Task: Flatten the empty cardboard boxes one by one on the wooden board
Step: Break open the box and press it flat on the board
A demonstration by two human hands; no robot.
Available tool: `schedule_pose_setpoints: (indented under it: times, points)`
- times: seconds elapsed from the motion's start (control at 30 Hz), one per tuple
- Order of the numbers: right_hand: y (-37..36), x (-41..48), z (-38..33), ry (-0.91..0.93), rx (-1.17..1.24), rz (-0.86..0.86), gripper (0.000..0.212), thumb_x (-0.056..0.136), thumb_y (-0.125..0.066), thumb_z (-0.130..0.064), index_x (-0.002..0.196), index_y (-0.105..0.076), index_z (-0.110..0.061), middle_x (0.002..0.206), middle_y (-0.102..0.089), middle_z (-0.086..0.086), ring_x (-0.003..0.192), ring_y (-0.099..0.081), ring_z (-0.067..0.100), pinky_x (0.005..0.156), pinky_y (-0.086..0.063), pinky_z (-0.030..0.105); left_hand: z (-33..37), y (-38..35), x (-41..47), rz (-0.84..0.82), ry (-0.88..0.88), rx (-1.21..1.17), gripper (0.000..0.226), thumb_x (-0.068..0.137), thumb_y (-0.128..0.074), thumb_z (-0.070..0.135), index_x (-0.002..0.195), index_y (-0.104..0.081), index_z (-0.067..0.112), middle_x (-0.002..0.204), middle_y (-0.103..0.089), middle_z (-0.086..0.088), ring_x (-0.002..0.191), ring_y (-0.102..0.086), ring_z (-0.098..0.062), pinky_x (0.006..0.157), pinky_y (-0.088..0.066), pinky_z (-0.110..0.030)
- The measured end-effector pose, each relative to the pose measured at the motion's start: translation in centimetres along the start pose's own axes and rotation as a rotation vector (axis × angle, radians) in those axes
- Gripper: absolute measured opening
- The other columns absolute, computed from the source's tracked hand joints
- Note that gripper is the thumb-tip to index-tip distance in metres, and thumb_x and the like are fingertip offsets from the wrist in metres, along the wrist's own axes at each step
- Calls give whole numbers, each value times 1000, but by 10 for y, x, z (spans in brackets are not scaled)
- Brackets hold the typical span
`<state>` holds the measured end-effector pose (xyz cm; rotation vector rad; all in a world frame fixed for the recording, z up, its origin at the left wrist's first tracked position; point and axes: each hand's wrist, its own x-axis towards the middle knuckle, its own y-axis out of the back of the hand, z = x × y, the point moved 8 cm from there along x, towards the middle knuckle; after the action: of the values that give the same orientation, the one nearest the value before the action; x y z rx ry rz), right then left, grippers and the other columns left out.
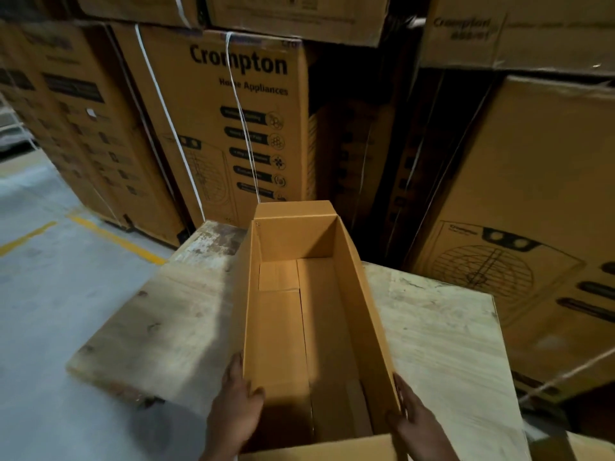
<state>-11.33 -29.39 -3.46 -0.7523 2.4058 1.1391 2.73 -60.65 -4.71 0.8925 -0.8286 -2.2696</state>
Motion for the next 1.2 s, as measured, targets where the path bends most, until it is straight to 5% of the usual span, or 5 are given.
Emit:
schedule_pose_setpoints:
  times: [0.27,0.6,0.8,1.07,1.2]
  points:
    - [22,-56,-16,34,34,223,47,92,-54,-38,110,-36,-78,110,-74,-9,100,-68,11,94,-52,29,-90,-55,-7,-2,169,-362,54,104,-33,1,108,-71,38,129,-64,-3,111,-57,-32,111,-37,-42]
    - [118,-117,-94,84,-524,448,62,95,-46,-42,150,-18,-47,134,-60,-10,105,-64,18,88,-52,29,43,-98,-15,-343,166,-705,47,78,-59,-23,119,-67,-1,82,-76,-5,88,-66,-24,69,-49,-26]
    - [70,-103,-144,234,-637,407,63,96,-34,-56,153,-17,-35,160,-27,-14,117,-59,14,92,-54,30,47,-73,-19,-289,168,-461,35,97,-48,4,130,-58,11,132,-60,-7,113,-54,-16,84,-37,-21]
    - [34,-100,-189,472,-721,427,56,92,-25,-66,128,-48,-30,133,-60,-7,95,-67,19,75,-55,32,82,-47,-23,-383,73,-730,72,67,-61,85,119,-65,35,125,-64,7,122,-57,-18,109,-40,-42]
    - [38,-93,-185,579,-451,476,39,88,-41,-59,117,-59,-41,107,-71,-17,87,-68,13,70,-55,28,127,-28,-41,-306,-83,-820,27,94,-65,29,114,-66,10,127,-64,-19,100,-65,-19,79,-52,-20]
